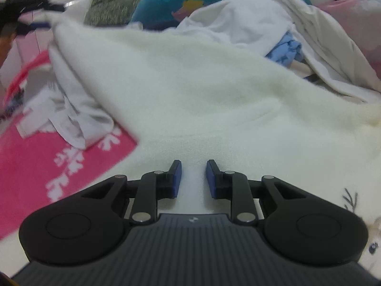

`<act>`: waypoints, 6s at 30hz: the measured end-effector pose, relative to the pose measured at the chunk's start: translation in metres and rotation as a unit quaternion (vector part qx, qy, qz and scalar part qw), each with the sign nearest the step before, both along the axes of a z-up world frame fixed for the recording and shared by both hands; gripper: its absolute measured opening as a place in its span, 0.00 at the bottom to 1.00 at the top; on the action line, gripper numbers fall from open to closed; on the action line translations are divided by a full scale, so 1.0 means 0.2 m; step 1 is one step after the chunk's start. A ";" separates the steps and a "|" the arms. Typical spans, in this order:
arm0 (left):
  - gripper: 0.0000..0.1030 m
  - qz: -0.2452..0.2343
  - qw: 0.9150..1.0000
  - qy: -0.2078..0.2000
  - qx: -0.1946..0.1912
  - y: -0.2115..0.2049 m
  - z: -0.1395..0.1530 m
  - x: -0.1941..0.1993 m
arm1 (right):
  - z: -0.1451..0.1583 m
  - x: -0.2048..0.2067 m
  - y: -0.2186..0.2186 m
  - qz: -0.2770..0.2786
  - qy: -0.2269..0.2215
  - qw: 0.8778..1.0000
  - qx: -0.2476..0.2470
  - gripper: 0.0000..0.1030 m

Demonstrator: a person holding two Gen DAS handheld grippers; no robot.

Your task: Fold clothes

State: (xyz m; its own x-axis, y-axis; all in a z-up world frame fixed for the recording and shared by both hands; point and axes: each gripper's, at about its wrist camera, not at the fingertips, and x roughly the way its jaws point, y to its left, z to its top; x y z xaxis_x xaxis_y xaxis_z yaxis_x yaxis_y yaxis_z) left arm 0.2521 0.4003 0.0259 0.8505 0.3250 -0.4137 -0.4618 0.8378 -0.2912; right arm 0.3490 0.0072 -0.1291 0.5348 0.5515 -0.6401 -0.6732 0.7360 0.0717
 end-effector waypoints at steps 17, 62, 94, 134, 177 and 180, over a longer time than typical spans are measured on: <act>0.76 -0.049 0.992 -0.014 -0.117 -0.27 -0.74 -0.33 | 0.52 -0.08 0.67 0.148 -0.057 0.986 0.057 0.34; 0.77 -0.096 0.994 0.007 -0.054 -0.54 -0.61 -0.56 | 0.47 -1.21 -1.05 -0.251 0.036 0.888 0.382 0.12; 0.25 -0.374 0.884 0.126 -0.249 -1.73 -0.78 -0.69 | 0.02 -1.18 -1.22 -0.219 0.154 0.941 0.209 0.12; 0.09 -0.361 0.874 0.045 -0.323 -1.03 -0.62 -0.91 | 0.22 -1.36 -0.70 -0.116 0.179 0.939 0.271 0.05; 0.50 -0.349 0.896 0.135 -0.239 -0.93 -0.93 -1.09 | -0.16 -1.44 -0.40 -0.093 0.231 0.957 0.151 0.06; 0.50 -0.333 0.915 0.105 -0.203 -0.91 -0.82 -1.18 | -0.11 -1.47 -0.41 -0.071 0.223 0.966 0.112 0.07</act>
State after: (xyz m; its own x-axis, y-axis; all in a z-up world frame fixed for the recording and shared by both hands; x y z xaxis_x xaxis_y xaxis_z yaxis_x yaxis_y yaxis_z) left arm 0.0154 0.2179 -0.1387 0.6923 -0.4523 -0.5623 0.0303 0.7967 -0.6036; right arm 0.0542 -0.0756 -0.1521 0.3142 0.6447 -0.6969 -0.4319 0.7508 0.4998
